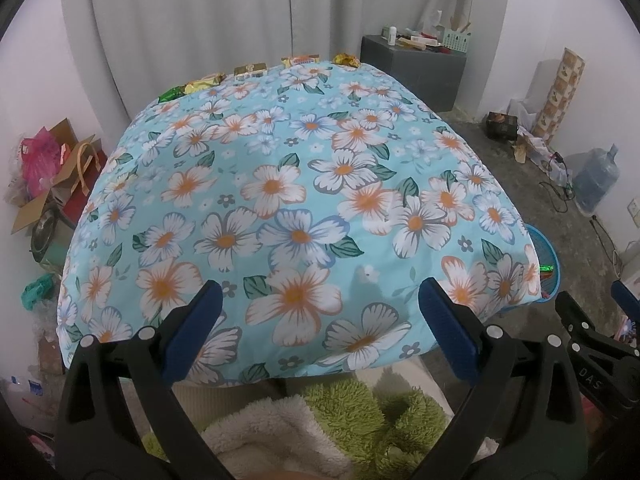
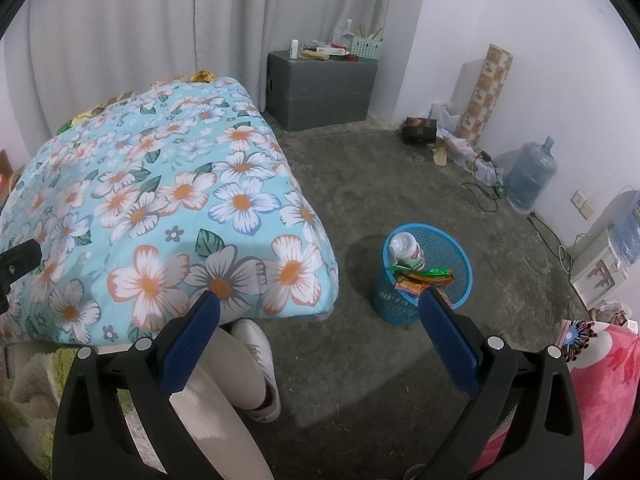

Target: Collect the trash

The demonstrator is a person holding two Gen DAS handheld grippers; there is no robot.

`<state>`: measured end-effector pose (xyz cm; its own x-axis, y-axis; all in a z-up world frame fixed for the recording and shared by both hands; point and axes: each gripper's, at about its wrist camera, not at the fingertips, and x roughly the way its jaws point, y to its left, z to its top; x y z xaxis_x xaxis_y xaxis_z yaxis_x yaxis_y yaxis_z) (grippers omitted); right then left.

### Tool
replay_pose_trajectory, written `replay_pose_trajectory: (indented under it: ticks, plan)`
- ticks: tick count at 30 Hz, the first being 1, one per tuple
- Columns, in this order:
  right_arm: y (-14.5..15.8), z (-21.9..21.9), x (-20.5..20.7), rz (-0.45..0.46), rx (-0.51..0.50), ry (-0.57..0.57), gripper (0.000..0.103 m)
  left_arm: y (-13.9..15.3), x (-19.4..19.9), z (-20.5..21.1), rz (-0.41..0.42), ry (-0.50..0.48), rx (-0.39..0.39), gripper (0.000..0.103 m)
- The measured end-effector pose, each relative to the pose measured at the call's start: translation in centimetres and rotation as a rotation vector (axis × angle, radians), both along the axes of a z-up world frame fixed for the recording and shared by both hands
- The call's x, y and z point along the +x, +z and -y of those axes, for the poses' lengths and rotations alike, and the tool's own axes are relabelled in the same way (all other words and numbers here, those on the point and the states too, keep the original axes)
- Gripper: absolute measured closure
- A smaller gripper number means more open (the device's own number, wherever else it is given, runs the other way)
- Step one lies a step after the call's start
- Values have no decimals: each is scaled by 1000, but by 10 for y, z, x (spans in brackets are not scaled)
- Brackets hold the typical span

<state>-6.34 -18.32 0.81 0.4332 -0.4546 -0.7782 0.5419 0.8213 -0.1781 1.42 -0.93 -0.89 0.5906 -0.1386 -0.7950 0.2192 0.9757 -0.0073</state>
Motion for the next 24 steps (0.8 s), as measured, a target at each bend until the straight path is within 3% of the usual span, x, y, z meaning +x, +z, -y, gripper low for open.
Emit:
replay_pose_trajectory:
  ticks: [24]
  plan:
    - [0,-1,0,0,0,-2,6,-1,-1,-1,-1,1,1,9]
